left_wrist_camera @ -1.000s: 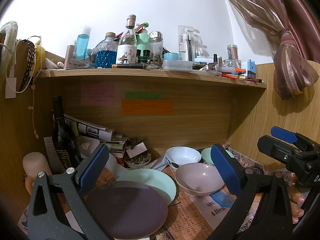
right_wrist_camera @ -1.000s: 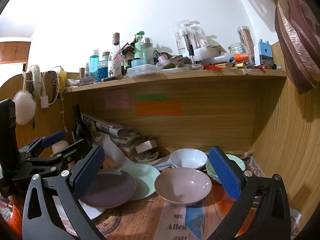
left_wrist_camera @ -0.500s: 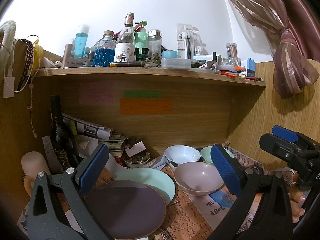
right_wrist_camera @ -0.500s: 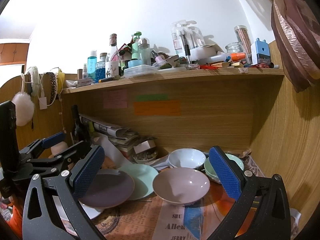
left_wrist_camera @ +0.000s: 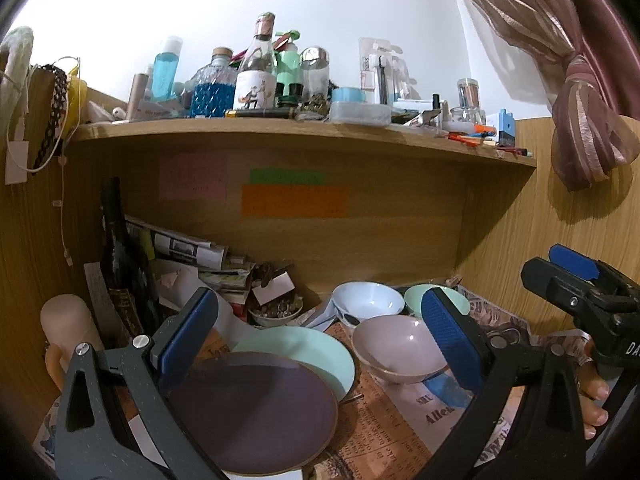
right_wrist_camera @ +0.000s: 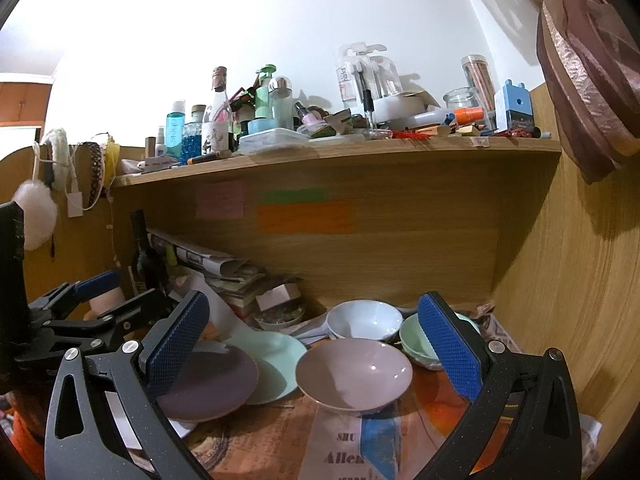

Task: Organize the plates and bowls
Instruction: 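Reach both tools down and grasp the dark mauve plate rim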

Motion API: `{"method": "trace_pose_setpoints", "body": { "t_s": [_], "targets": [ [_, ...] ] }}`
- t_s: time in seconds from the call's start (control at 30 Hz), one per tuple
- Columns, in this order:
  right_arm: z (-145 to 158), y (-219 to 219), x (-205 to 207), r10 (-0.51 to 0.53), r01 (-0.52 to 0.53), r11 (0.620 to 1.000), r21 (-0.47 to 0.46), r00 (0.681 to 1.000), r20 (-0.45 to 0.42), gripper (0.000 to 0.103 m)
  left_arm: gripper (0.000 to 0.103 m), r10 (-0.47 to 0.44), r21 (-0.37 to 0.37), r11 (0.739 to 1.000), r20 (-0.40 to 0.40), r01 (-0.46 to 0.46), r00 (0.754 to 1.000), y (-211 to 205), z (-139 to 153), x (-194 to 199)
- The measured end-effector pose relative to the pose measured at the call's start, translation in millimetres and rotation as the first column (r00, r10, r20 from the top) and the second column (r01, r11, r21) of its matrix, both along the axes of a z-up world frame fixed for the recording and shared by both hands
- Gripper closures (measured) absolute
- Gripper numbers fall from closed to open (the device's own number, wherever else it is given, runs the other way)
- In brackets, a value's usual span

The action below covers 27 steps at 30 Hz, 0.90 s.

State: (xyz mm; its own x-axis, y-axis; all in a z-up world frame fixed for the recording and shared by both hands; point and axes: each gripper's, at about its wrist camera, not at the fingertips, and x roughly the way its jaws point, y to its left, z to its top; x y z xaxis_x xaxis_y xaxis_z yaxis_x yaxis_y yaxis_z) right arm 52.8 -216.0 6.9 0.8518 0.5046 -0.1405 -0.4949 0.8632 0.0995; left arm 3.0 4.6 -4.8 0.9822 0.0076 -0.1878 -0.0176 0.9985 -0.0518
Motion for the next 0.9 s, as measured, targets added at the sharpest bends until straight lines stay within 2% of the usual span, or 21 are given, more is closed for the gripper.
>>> {"method": "trace_pose_setpoints", "body": {
  "t_s": [0.13, 0.3, 0.47, 0.57, 0.63, 0.77, 0.83, 0.9],
  "targets": [
    [-8, 13, 10, 0.031, -0.032, 0.999, -0.023, 0.998, -0.047, 0.0, 0.0, 0.001, -0.006, 1.0, -0.038, -0.001, 0.999, 15, -6, 1],
    [-25, 36, 21, 0.072, -0.08, 0.995, -0.065, 0.99, -0.121, 0.0, 0.0, 0.011, -0.011, 1.0, -0.121, -0.012, 0.993, 45, -18, 10],
    [-48, 58, 35, 0.099, -0.12, 0.989, -0.081, 0.97, -0.222, 0.0, 0.0, 0.045, -0.014, 0.999, -0.234, -0.049, 0.971, 80, -36, 27],
    [-63, 69, 45, 0.106, -0.138, 0.986, -0.09, 0.951, -0.292, 0.011, 0.003, 0.071, -0.004, 0.997, -0.29, -0.076, 0.954, 98, -48, 37],
    [-72, 77, 50, 0.107, -0.147, 0.984, -0.097, 0.937, -0.333, 0.025, 0.014, 0.081, 0.006, 0.996, -0.343, -0.084, 0.936, 108, -57, 45],
    [-89, 93, 60, 0.121, -0.178, 0.978, -0.109, 0.909, -0.399, 0.035, 0.024, 0.082, 0.024, 0.997, -0.413, -0.079, 0.907, 122, -72, 57],
    [-96, 101, 64, 0.129, -0.194, 0.975, -0.113, 0.895, -0.427, 0.042, 0.034, 0.079, 0.034, 0.997, -0.446, -0.071, 0.892, 128, -79, 62],
    [-102, 108, 66, 0.134, -0.207, 0.971, -0.117, 0.882, -0.452, 0.044, 0.039, 0.07, 0.032, 0.998, -0.476, -0.063, 0.876, 134, -85, 68]
  ]
}}
